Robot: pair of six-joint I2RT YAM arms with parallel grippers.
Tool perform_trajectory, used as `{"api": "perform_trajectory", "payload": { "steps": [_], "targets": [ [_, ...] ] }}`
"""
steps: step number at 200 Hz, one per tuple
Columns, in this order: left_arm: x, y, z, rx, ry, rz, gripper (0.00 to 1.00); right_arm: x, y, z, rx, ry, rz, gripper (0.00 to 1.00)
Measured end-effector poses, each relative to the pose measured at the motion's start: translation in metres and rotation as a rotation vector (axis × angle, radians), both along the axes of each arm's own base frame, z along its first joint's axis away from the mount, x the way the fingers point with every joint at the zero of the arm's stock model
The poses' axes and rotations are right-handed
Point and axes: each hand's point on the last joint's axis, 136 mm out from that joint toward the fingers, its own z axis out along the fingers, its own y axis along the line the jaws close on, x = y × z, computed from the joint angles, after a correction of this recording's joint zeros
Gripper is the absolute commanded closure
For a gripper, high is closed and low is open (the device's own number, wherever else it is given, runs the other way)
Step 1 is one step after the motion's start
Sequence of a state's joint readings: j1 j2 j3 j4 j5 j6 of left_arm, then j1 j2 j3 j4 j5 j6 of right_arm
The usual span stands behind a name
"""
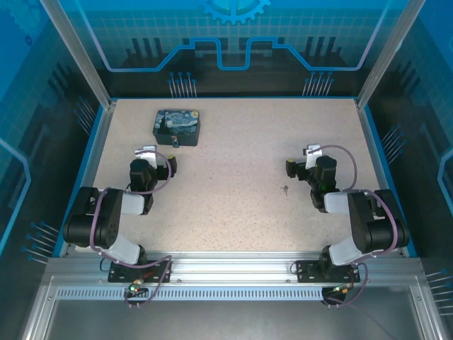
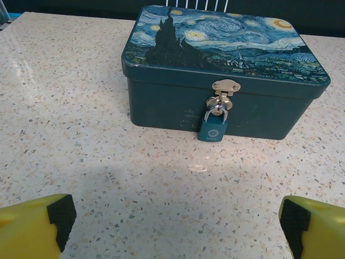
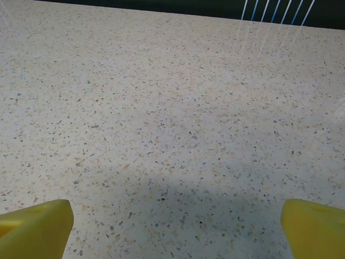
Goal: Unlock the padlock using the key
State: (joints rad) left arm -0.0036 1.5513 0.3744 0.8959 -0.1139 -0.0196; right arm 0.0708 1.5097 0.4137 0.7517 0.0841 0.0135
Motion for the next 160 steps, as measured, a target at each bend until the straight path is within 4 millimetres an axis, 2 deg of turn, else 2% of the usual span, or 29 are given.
{"api": "perform_trajectory", "payload": {
  "steps": [160],
  "targets": [
    [0.0, -0.0001, -0.0001, 0.0, 0.0, 0.0, 0.01, -0.0002, 0.0011, -0.0001, 0.006, 0.001, 0.01, 0.0]
  ]
}}
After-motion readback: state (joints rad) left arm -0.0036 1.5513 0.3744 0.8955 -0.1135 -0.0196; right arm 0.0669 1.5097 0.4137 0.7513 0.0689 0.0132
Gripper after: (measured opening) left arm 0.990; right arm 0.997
